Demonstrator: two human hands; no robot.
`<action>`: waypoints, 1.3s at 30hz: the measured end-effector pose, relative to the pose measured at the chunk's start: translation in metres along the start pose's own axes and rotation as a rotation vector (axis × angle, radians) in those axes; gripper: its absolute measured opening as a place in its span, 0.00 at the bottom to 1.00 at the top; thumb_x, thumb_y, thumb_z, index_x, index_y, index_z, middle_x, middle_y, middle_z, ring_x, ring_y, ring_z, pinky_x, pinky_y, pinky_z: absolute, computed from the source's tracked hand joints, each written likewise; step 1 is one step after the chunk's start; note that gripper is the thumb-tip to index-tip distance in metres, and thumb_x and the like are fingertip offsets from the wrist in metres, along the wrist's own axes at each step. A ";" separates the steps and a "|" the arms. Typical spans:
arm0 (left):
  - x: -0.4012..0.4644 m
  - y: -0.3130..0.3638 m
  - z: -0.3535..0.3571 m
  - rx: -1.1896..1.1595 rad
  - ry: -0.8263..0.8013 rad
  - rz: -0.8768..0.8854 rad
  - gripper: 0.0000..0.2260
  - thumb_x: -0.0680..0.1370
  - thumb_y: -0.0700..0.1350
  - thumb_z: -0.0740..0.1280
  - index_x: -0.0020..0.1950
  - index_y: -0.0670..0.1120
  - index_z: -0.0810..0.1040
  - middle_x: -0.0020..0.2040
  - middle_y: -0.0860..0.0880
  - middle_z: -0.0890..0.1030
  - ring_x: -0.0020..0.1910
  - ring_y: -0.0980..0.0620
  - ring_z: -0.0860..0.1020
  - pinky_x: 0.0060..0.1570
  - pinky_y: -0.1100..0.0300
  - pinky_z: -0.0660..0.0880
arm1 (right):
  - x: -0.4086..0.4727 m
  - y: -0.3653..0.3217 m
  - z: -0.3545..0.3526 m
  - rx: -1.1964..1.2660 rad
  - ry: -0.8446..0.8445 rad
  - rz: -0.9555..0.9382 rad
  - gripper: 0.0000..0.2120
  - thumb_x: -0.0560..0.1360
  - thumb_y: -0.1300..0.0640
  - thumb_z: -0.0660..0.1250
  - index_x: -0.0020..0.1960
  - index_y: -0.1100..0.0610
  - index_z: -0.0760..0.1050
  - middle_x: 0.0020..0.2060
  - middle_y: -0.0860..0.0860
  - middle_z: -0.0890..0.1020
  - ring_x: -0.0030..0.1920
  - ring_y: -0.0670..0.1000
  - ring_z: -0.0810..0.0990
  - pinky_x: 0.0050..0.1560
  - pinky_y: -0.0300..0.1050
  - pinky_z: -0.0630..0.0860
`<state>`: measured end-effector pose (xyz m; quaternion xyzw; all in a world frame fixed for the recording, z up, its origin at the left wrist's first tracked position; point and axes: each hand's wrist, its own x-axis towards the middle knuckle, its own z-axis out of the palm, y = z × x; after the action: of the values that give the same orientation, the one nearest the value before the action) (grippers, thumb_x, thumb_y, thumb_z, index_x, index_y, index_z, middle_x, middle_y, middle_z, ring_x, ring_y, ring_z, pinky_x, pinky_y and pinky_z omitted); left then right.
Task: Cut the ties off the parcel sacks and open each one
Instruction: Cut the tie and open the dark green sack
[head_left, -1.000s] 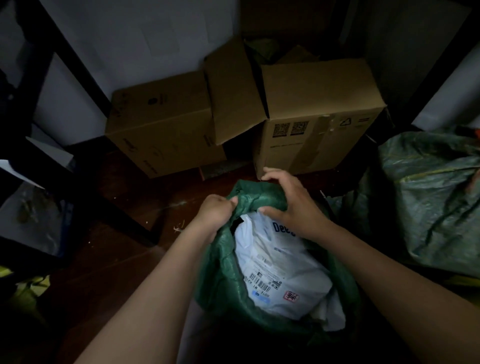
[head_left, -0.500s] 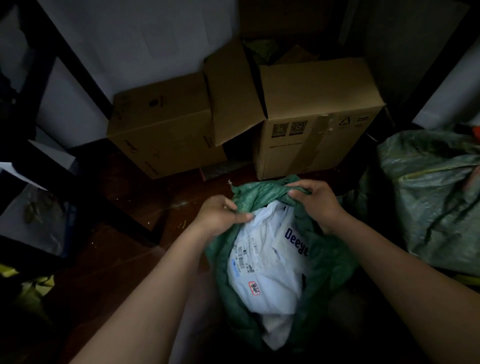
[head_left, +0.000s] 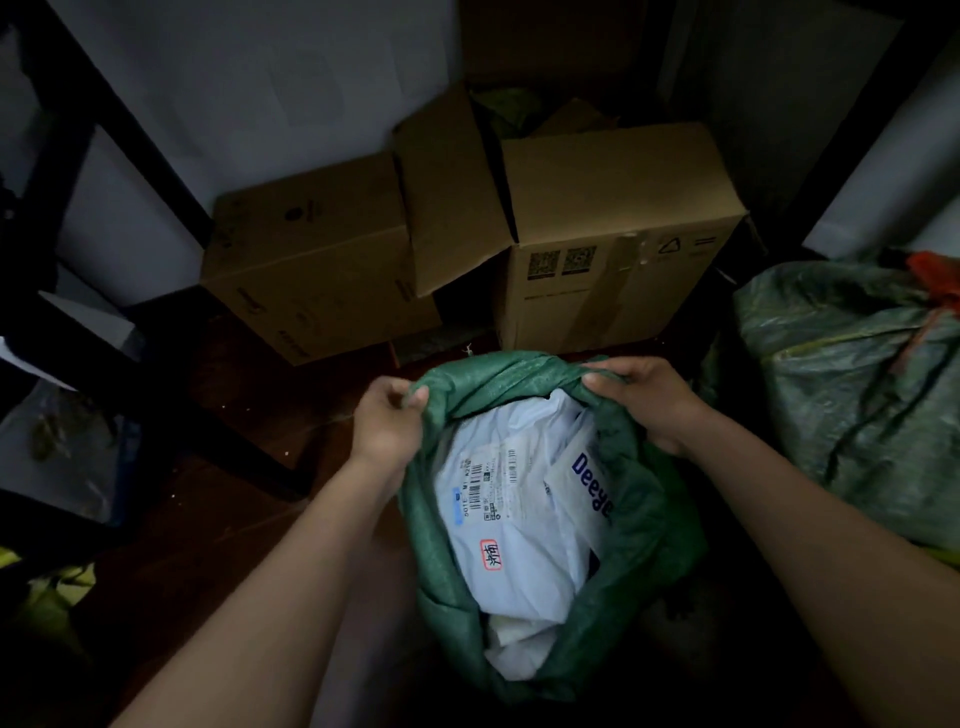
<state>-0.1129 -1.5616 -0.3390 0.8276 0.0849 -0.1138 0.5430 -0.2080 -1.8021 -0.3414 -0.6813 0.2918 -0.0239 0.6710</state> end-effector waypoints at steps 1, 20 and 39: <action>0.002 0.003 -0.005 -0.038 0.026 0.002 0.09 0.80 0.43 0.65 0.39 0.47 0.74 0.38 0.47 0.78 0.38 0.49 0.75 0.43 0.56 0.73 | 0.000 0.000 -0.003 0.008 -0.005 0.017 0.06 0.76 0.64 0.69 0.52 0.60 0.81 0.46 0.56 0.84 0.40 0.47 0.83 0.47 0.43 0.80; -0.006 0.007 -0.035 0.596 -0.165 0.376 0.07 0.71 0.42 0.75 0.42 0.46 0.77 0.47 0.48 0.67 0.49 0.48 0.67 0.54 0.55 0.67 | 0.004 -0.008 0.016 -0.130 0.156 0.156 0.13 0.79 0.55 0.66 0.51 0.66 0.79 0.59 0.61 0.80 0.59 0.59 0.78 0.65 0.53 0.72; -0.021 0.041 0.002 -0.184 -0.217 -0.042 0.16 0.82 0.43 0.60 0.48 0.30 0.78 0.43 0.37 0.78 0.43 0.44 0.74 0.45 0.52 0.71 | -0.023 -0.026 0.033 -0.799 -0.068 -0.510 0.27 0.73 0.43 0.70 0.70 0.36 0.67 0.56 0.38 0.78 0.59 0.46 0.72 0.69 0.58 0.61</action>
<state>-0.1224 -1.5798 -0.2983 0.7552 0.0534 -0.2056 0.6202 -0.2033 -1.7642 -0.3125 -0.9363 0.0793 -0.0515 0.3381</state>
